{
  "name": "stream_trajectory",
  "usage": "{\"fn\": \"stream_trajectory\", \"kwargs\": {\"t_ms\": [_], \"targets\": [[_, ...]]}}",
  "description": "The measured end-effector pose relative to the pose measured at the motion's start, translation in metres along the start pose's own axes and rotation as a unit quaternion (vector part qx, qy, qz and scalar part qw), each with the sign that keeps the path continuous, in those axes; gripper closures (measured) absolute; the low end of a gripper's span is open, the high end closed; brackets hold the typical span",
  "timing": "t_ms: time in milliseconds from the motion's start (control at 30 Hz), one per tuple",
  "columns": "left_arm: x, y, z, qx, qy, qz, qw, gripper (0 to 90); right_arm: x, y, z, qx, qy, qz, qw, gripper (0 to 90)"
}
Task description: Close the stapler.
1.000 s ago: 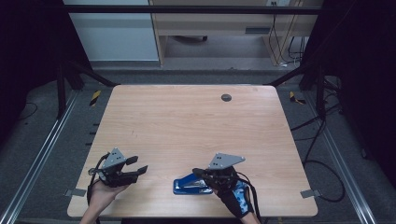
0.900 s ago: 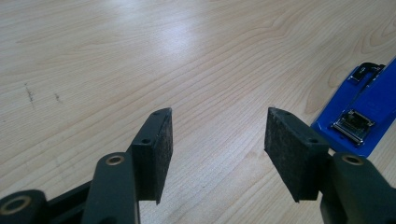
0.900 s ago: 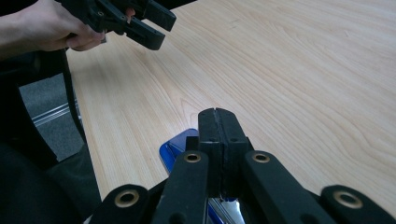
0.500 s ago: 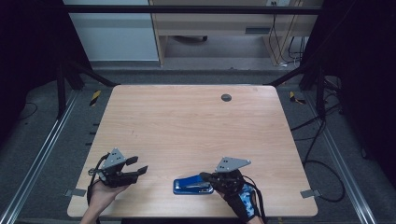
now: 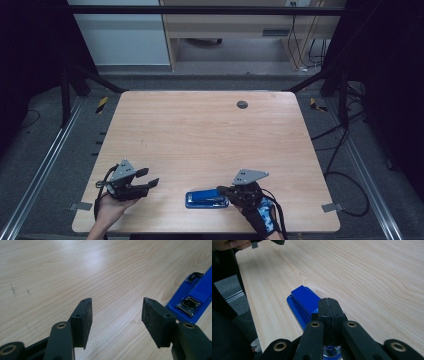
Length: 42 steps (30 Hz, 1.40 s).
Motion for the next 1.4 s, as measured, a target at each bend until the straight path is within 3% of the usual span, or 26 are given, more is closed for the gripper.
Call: {"fn": "stream_trajectory", "kwargs": {"t_ms": [167,433,667,867,1000,1133,1200,1267,1400], "targets": [[0.0,0.0,0.0,-0.001,0.0,0.0,1.0,41.8,0.001,-0.001,0.001,0.001,-0.001,-0.007,1.0,90.0],[0.0,0.0,0.0,0.0,0.0,0.0,1.0,41.9,-0.003,-0.005,0.005,-0.011,0.012,0.001,0.9999,90.0],[0.002,-0.001,0.001,-0.001,0.0,0.001,1.0,41.9,0.0,-0.005,0.006,-0.007,0.006,-0.004,1.0,90.0],[0.002,-0.001,0.001,-0.001,0.0,0.001,1.0,41.9,0.0,-0.006,0.009,-0.008,0.011,0.006,0.9999,90.0],[0.002,-0.001,0.001,-0.002,-0.002,0.002,1.0,41.8,0.003,-0.005,0.01,-0.001,-0.004,-0.005,1.0,90.0],[0.002,-0.004,0.001,-0.007,-0.003,0.002,1.0,41.8,0.003,-0.005,0.009,-0.003,0.002,-0.004,1.0,89.8],[0.002,-0.004,0.001,-0.007,-0.004,0.002,1.0,41.7,0.005,0.0,0.004,0.019,-0.012,-0.01,0.9997,78.5],[0.002,-0.005,0.002,-0.009,-0.004,0.002,1.0,41.7,0.009,0.003,0.003,0.011,-0.012,0.006,0.9999,76.0],[0.002,-0.005,0.002,-0.009,-0.004,0.002,1.0,41.6,0.019,0.011,0.001,0.032,-0.027,0.018,0.999,67.4]]}}
Point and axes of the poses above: each handheld gripper's, and its own axes: y roughly backward along the jaws, z roughly out of its underside, x roughly to its right, the point moved 5 cm from there along -y, roughly forward along the jaws, and after that the axes turned 5 degrees about -x, right-handed, at the moved point
